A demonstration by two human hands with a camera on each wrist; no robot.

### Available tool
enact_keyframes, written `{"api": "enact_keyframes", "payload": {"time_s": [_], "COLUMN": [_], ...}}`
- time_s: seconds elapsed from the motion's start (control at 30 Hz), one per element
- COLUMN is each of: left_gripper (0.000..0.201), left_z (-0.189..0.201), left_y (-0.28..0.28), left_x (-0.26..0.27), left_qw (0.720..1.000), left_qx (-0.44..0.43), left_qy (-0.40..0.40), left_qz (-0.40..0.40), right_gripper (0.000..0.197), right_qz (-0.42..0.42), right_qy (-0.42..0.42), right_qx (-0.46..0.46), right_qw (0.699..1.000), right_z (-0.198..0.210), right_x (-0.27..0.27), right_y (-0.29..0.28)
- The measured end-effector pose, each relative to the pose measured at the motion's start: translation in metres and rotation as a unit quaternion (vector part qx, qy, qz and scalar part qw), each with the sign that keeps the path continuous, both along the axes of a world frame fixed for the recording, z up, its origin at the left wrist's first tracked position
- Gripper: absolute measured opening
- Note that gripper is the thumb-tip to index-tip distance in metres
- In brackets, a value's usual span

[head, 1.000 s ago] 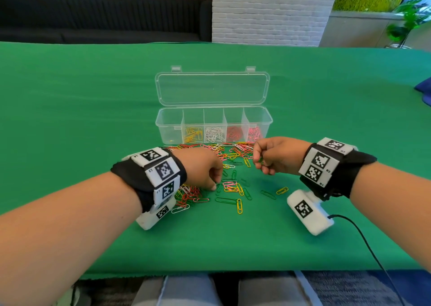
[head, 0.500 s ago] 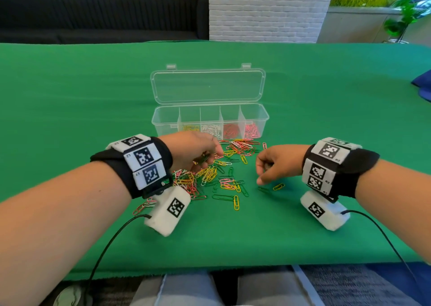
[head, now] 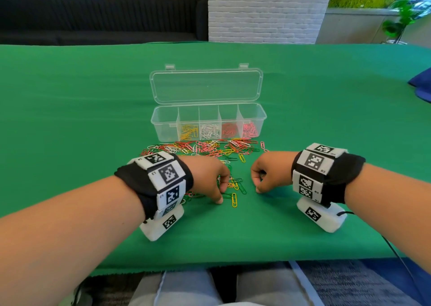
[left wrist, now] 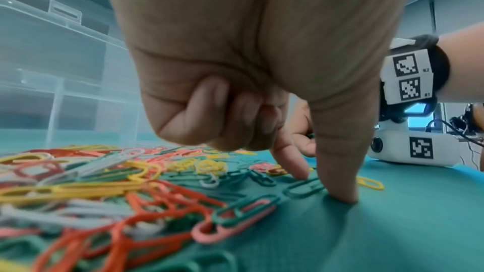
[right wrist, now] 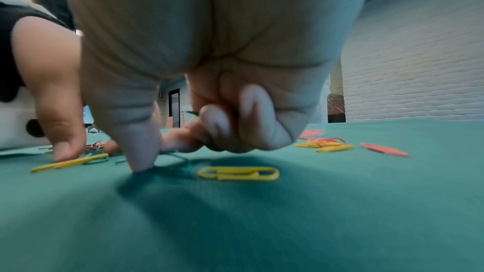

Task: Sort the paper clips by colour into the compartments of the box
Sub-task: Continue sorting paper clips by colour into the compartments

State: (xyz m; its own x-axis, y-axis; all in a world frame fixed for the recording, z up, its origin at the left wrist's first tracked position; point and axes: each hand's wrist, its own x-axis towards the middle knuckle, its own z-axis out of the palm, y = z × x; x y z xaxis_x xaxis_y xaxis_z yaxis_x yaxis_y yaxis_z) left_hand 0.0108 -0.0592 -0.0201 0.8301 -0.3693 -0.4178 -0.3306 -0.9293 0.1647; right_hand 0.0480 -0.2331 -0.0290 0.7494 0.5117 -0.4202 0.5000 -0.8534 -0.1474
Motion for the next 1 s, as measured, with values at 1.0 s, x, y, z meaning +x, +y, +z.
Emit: {"api": "enact_keyframes", "payload": {"time_s": [1.0], "left_gripper": [0.013], "left_z": [-0.004], "left_y": [0.013], "left_x": [0.001], "left_qw": [0.998], "left_qx": [-0.055], "left_qy": [0.038], "left_qz": [0.013], "right_gripper": [0.04], "right_qz": [-0.233], "right_qy": [0.188], "right_qx": [0.208], "right_qw": [0.931], "right_z": [0.005], "right_x": [0.016], "right_y": [0.01]}}
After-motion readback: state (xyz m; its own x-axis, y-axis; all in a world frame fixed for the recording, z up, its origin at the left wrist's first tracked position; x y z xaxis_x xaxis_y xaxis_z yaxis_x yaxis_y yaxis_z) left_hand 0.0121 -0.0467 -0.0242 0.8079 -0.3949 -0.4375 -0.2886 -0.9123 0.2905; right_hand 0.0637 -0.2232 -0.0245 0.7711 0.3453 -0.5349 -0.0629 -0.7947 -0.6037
